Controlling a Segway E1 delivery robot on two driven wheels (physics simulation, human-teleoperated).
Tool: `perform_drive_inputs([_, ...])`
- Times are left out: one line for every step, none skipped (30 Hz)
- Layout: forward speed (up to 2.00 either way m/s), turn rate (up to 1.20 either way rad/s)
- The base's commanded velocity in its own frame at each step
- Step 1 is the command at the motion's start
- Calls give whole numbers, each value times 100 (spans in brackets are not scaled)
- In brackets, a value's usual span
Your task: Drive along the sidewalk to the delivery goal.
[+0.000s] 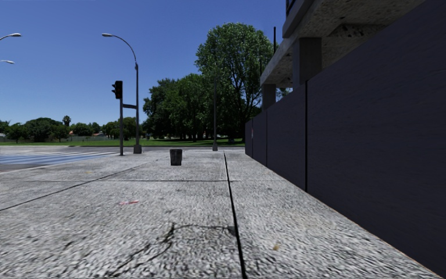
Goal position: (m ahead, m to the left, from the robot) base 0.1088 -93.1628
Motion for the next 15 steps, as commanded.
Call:
perform_drive_inputs([200, 0])
perform_drive_inputs([200, 0])
perform_drive_inputs([200, 0])
perform_drive_inputs([200, 0])
perform_drive_inputs([200, 0])
perform_drive_inputs([200, 0])
perform_drive_inputs([200, 0])
perform_drive_inputs([200, 0])
perform_drive_inputs([200, 0])
perform_drive_inputs([200, 0])
perform_drive_inputs([200, 0])
perform_drive_inputs([200, 0])
perform_drive_inputs([200, 0])
perform_drive_inputs([200, 0])
perform_drive_inputs([200, 0])
